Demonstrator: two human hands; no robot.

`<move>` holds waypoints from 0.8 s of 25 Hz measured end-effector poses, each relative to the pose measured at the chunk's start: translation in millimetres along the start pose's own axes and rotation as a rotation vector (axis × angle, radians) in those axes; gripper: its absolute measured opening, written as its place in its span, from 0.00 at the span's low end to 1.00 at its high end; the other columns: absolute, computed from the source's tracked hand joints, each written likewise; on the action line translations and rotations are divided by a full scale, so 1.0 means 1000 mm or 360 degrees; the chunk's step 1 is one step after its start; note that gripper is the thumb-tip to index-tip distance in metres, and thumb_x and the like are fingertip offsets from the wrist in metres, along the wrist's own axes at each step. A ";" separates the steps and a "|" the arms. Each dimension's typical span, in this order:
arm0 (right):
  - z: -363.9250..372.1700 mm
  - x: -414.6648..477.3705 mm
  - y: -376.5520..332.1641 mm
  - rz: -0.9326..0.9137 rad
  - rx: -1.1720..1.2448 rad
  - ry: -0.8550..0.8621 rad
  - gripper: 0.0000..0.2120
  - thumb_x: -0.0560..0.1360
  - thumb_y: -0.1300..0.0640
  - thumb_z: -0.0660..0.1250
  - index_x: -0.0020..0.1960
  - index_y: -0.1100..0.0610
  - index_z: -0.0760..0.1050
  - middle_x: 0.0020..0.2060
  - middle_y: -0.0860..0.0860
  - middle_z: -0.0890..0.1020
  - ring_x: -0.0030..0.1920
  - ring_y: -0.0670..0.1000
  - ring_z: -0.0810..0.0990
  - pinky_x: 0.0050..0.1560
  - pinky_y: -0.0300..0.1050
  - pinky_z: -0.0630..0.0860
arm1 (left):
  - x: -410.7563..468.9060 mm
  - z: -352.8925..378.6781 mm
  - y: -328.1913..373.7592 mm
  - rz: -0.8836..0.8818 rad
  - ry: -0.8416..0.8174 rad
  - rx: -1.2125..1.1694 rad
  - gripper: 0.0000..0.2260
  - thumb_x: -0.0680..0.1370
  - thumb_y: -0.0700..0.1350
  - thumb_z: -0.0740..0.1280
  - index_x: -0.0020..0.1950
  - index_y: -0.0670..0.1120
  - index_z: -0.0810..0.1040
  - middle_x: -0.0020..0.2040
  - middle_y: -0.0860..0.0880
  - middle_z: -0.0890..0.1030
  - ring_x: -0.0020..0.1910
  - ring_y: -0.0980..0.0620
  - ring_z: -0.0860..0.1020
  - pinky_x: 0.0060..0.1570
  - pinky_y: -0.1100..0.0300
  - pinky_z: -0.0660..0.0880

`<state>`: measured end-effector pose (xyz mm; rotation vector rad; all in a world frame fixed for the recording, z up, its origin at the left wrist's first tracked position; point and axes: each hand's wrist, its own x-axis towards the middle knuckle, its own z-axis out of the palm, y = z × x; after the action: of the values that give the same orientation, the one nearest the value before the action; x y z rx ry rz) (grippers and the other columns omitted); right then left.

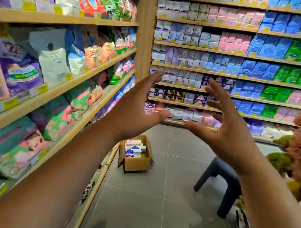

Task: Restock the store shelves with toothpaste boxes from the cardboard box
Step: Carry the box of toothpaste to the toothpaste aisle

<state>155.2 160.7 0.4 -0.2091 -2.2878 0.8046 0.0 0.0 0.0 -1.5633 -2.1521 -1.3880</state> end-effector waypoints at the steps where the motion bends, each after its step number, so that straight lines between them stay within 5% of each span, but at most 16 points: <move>1: 0.012 0.013 0.006 0.0022 0.0020 0.0001 0.46 0.62 0.36 0.69 0.75 0.37 0.53 0.72 0.41 0.65 0.68 0.43 0.67 0.67 0.49 0.69 | 0.009 -0.003 -0.014 0.0001 0.0000 -0.0021 0.37 0.72 0.55 0.70 0.76 0.58 0.55 0.75 0.57 0.64 0.74 0.59 0.61 0.72 0.56 0.61; 7: 0.081 0.103 0.079 0.0190 0.0029 -0.0093 0.43 0.65 0.39 0.71 0.74 0.34 0.50 0.73 0.40 0.63 0.68 0.43 0.67 0.67 0.47 0.67 | 0.079 0.008 -0.119 -0.0191 -0.0045 -0.0049 0.35 0.74 0.51 0.71 0.76 0.58 0.56 0.75 0.57 0.64 0.73 0.61 0.62 0.62 0.73 0.58; 20: 0.207 0.311 0.320 0.0259 0.0099 -0.0513 0.42 0.69 0.45 0.73 0.75 0.39 0.52 0.74 0.45 0.62 0.65 0.42 0.66 0.66 0.47 0.68 | 0.242 0.112 -0.349 -0.0701 0.0017 -0.0032 0.35 0.73 0.50 0.72 0.76 0.56 0.58 0.72 0.53 0.69 0.70 0.59 0.66 0.68 0.61 0.62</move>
<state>-237.2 423.9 -135.4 -0.2551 -2.5659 1.0557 -349.0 234.9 -127.8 -1.1207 -2.5899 -1.5270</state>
